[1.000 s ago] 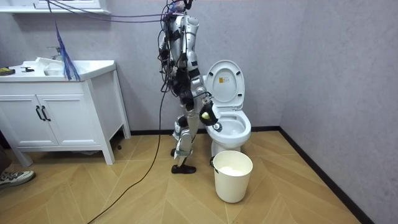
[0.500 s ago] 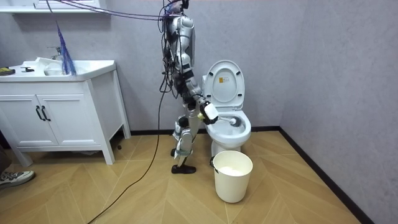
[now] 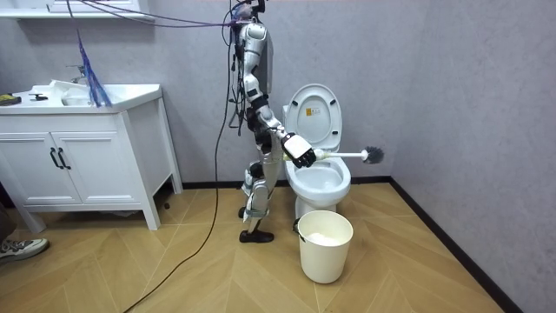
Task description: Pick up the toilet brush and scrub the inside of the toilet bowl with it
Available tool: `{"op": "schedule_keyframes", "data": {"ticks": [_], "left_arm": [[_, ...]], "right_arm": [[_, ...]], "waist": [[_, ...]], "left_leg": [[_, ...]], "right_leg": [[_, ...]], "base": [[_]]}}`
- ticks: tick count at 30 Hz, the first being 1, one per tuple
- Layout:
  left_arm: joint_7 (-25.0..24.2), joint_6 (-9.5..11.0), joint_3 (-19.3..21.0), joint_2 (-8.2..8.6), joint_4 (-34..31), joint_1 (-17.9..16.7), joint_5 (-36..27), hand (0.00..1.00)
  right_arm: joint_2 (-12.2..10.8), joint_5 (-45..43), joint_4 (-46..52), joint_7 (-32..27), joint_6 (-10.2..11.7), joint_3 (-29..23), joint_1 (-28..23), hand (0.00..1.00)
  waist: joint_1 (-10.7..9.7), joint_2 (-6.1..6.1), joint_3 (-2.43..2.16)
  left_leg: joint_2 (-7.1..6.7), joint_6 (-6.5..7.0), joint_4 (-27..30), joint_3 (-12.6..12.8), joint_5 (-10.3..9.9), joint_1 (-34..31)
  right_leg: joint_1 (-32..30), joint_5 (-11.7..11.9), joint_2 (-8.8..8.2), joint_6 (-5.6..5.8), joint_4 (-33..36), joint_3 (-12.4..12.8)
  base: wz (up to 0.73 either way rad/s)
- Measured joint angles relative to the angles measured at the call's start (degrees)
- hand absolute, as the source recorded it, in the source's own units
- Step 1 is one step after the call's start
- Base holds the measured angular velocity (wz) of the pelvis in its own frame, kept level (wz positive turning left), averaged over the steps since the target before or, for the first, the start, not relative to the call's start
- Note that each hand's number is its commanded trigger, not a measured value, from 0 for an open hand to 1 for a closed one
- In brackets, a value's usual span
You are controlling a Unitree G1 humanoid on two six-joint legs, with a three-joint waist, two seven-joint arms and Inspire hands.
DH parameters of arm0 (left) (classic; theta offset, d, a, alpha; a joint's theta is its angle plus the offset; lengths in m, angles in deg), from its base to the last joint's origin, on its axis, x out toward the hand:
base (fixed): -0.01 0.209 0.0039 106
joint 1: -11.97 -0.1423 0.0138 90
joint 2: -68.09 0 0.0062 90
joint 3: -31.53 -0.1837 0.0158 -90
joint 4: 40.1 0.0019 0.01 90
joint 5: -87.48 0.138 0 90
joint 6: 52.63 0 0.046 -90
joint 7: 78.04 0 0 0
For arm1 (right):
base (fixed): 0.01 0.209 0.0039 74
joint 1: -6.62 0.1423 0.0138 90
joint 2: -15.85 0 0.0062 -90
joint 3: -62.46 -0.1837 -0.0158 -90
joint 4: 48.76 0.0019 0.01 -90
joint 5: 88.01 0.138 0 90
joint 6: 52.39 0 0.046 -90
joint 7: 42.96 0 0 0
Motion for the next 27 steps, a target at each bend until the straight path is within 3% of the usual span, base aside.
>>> {"op": "schedule_keyframes", "data": {"ticks": [4,8,9,10,11,12,20,27], "left_arm": [[-0.1,-0.3,0.0,0.42,0.9,-0.4,-0.2,0.0],[-0.3,-0.5,-0.3,0.41,0.9,-0.8,-0.2,0.0],[-0.5,-0.5,-0.4,0.4,0.9,-0.8,-0.2,0.0],[-0.8,-0.5,-0.4,0.25,0.9,-0.8,-0.2,0.0],[-1.1,-0.5,-0.5,0.03,0.9,-0.8,-0.2,0.0],[-1.3,-0.5,-0.5,-0.04,0.9,-0.7,-0.2,0.0],[-2.5,-1.0,-0.7,-0.12,0.9,-0.2,0.0,0.0],[-2.2,-1.0,-0.8,-0.32,1.2,-0.5,0.0,0.0]], "right_arm": [[-0.9,2.9,-1.4,-2.0,0.9,0.1,-0.5,1.0],[-0.9,4.2,-4.8,-3.1,1.0,0.0,-0.4,1.0],[-0.9,4.2,-5.3,-3.1,1.0,0.0,-0.4,0.79],[-1.0,4.2,-6.2,-3.1,1.0,0.2,-0.5,0.4],[-1.0,4.2,-7.0,-3.1,0.9,0.2,-0.5,0.15],[-1.0,4.2,-7.1,-3.1,0.7,0.2,-0.6,0.0],[-1.0,4.6,-7.6,-3.7,0.1,1.5,-2.4,0.0],[-1.0,9.4,-8.5,-4.4,0.1,1.3,-2.4,0.0]], "waist": [[-1.7,-0.19,0.11],[-2.5,0.42,0.29],[-2.5,0.52,0.32],[-2.6,0.67,0.45],[-2.8,0.79,0.59],[-2.8,0.87,0.63],[-2.8,1.38,0.57],[-2.9,1.02,0.32]], "left_leg": [[0.01,0.0,-0.1,0.1,0.0,0.1],[0.26,0.0,-0.5,0.4,0.0,0.0],[0.35,0.0,-0.6,0.6,0.0,0.0],[0.47,0.0,-0.7,0.9,0.0,0.0],[0.52,0.0,-0.7,0.9,0.0,-0.1],[0.52,0.0,-0.7,0.9,0.0,-0.2],[0.8,0.02,-1.1,1.0,0.0,-0.2],[0.91,0.02,-1.1,1.2,0.0,0.0]], "right_leg": [[0.0,0.4,0.11,0.02,-0.4,0.7],[0.2,1.4,0.49,0.09,-2.0,1.2],[0.1,1.6,0.58,0.07,-2.1,1.2],[-0.1,1.7,0.7,0.02,-2.1,1.3],[-0.2,1.8,0.73,0.02,-2.0,1.3],[-0.3,1.8,0.73,0.01,-2.0,1.3],[-1.0,2.3,1.24,0.05,-1.9,2.0],[-0.9,2.5,1.4,-0.02,-1.8,2.2]], "base": [[-0.04],[-0.07],[-0.11],[-0.08],[-0.05],[0.0],[-0.02],[-0.02]]}}
